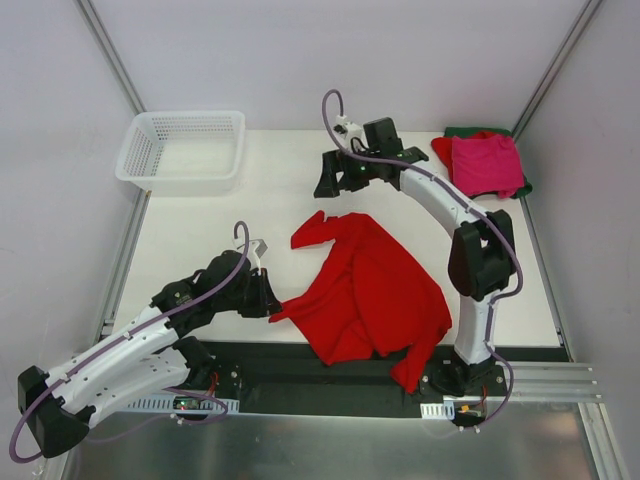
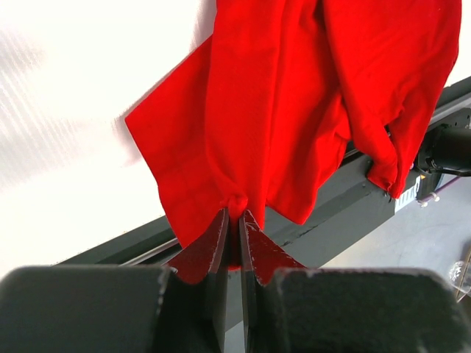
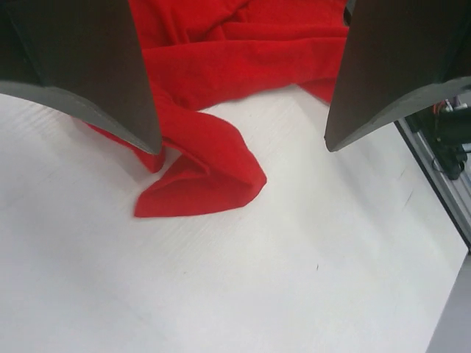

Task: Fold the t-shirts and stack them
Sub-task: Flatten out the tshirt

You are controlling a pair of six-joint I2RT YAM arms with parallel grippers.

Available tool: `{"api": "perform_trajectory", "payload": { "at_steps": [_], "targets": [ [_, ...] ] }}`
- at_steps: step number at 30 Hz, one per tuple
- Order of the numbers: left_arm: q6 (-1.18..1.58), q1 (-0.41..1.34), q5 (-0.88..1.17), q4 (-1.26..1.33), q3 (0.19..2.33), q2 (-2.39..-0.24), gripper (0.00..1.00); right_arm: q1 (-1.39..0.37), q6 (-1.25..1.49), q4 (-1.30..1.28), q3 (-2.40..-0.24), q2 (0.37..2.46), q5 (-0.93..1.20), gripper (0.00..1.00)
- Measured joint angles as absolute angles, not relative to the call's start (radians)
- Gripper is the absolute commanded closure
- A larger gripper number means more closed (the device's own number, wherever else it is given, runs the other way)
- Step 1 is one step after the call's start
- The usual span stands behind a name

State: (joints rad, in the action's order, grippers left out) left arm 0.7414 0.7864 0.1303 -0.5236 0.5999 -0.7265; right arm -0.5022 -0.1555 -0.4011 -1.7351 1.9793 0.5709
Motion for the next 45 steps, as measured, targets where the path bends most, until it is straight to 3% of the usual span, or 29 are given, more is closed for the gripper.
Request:
{"api": "perform_trajectory", "payload": {
  "at_steps": [13, 36, 41, 45],
  "targets": [
    [0.735, 0.786, 0.130, -0.524, 0.600, -0.741, 0.95, -0.502, -0.169, -0.513, -1.947, 2.162, 0.383, 0.04],
    [0.721, 0.786, 0.130, -0.525, 0.600, -0.748, 0.95, -0.510, -0.181, -0.557, -1.697, 2.174, 0.378, 0.07],
    [0.721, 0.786, 0.130, -0.525, 0.600, -0.748, 0.95, -0.534, -0.196, -0.558, -1.660, 2.151, 0.377, 0.12],
    [0.721, 0.786, 0.130, -0.525, 0.600, -0.748, 0.95, -0.546, -0.195, -0.558, -1.659, 2.151, 0.376, 0.07]
  ]
}}
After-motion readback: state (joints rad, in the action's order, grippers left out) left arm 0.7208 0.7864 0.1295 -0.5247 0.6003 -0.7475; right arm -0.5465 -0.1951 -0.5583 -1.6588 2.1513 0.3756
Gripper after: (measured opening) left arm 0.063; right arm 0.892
